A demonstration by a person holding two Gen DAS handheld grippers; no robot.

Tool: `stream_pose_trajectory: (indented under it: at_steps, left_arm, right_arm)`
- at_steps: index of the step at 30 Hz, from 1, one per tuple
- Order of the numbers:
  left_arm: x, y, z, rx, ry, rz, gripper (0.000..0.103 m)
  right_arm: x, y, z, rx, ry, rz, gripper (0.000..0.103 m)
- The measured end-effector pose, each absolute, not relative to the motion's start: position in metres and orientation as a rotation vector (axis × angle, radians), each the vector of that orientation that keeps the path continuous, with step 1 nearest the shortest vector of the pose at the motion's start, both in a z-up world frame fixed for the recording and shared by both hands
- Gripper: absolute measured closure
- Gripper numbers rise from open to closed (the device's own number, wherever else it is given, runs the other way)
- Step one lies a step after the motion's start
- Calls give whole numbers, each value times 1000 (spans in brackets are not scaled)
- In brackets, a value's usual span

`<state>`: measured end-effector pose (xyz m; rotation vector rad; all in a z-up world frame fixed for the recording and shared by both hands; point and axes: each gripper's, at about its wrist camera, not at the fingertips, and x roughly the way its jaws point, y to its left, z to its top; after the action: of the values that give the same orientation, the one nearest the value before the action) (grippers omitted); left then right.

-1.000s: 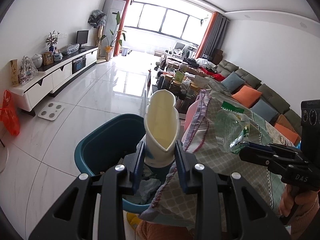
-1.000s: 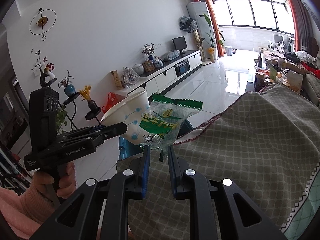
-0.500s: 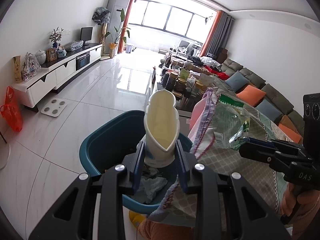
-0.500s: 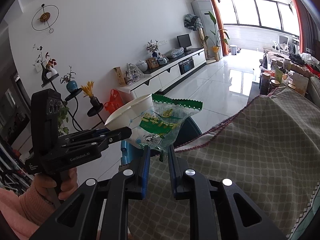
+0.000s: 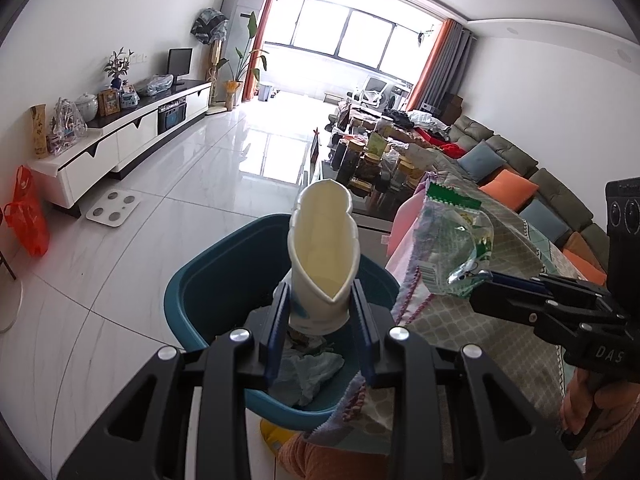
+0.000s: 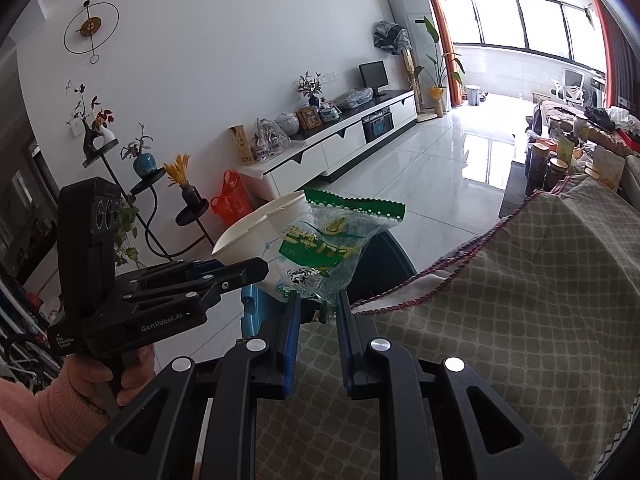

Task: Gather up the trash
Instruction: 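Carry the paper cup and green plastic wrapper over the teal trash bin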

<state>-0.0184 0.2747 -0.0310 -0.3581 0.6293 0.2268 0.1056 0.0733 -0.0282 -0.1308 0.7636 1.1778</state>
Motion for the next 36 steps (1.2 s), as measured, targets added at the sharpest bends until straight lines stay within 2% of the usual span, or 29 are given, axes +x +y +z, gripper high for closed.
stream_pose_trajectory:
  at_steps: [36]
  left_arm:
    - [-6, 288, -51, -385, 668, 255, 72]
  right_arm:
    - [119, 103, -42, -175, 840, 1185, 85]
